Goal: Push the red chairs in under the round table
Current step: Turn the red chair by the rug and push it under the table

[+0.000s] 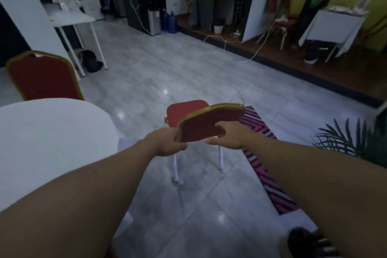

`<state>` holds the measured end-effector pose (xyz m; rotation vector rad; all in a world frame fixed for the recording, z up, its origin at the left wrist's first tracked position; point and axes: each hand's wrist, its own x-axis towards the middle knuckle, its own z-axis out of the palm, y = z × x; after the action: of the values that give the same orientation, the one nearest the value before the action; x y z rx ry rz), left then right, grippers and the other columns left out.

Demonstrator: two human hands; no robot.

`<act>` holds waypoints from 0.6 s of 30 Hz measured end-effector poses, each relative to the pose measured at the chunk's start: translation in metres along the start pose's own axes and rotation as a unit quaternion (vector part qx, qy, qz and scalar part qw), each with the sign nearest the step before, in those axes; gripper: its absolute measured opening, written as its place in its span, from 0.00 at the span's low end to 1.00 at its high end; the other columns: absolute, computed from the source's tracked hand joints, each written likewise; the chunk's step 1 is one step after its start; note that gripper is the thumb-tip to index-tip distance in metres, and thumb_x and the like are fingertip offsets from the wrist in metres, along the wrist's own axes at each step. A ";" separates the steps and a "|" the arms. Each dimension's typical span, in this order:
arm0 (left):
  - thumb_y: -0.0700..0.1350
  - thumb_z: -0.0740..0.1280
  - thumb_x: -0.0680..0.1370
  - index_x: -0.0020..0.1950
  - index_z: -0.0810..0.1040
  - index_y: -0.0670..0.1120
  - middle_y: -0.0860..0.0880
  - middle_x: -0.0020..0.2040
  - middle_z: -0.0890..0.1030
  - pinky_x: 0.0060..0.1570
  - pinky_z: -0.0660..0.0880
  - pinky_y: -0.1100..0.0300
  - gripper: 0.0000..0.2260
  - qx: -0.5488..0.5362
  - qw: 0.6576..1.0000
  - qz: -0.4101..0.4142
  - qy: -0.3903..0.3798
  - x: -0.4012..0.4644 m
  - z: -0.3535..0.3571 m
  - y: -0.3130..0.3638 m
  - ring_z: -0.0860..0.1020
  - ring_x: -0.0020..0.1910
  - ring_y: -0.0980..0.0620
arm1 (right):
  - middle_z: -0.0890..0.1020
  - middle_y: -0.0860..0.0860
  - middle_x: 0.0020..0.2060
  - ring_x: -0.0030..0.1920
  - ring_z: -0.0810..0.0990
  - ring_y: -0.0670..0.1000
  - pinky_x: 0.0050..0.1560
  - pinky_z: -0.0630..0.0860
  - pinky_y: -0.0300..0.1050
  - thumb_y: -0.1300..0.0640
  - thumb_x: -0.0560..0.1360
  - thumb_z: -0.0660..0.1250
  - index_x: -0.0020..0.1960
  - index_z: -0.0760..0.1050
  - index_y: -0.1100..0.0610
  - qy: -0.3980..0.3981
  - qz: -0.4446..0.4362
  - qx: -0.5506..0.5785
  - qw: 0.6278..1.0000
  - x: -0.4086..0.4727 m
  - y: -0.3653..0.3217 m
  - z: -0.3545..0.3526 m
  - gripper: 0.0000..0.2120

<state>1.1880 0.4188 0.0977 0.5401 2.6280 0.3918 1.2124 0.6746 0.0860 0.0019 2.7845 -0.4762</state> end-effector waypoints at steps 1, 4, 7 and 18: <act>0.61 0.68 0.78 0.69 0.76 0.49 0.44 0.66 0.81 0.62 0.76 0.48 0.24 0.006 1.000 0.009 -0.005 0.017 -0.002 0.006 0.79 0.63 0.43 | 0.70 0.53 0.80 0.77 0.71 0.56 0.73 0.71 0.56 0.21 0.69 0.67 0.83 0.62 0.54 0.003 0.007 0.002 1.000 0.010 0.013 -0.006 0.54; 0.66 0.66 0.72 0.68 0.76 0.51 0.47 0.63 0.82 0.58 0.78 0.47 0.29 0.016 1.000 0.025 -0.009 0.064 -0.004 0.017 0.81 0.58 0.45 | 0.69 0.53 0.80 0.76 0.71 0.57 0.72 0.72 0.56 0.20 0.66 0.68 0.83 0.61 0.53 0.002 0.015 0.000 1.000 0.035 0.046 -0.018 0.56; 0.64 0.68 0.71 0.75 0.70 0.53 0.48 0.61 0.83 0.55 0.79 0.49 0.34 0.004 0.999 0.035 -0.003 0.110 -0.007 0.034 0.82 0.55 0.46 | 0.72 0.52 0.78 0.74 0.74 0.56 0.70 0.74 0.56 0.20 0.62 0.69 0.82 0.63 0.52 0.012 0.012 0.011 1.000 0.065 0.077 -0.034 0.58; 0.59 0.74 0.72 0.74 0.66 0.46 0.43 0.66 0.76 0.55 0.75 0.50 0.36 0.000 0.998 -0.050 -0.030 0.258 0.008 0.058 0.77 0.61 0.41 | 0.66 0.57 0.80 0.78 0.67 0.61 0.74 0.69 0.60 0.32 0.68 0.79 0.85 0.54 0.51 -0.051 -0.018 -0.023 0.998 0.194 0.167 -0.062 0.56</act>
<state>0.9943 0.5822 0.0204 0.4131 2.5840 0.3389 1.0180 0.8427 0.0273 -0.0822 2.6983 -0.4097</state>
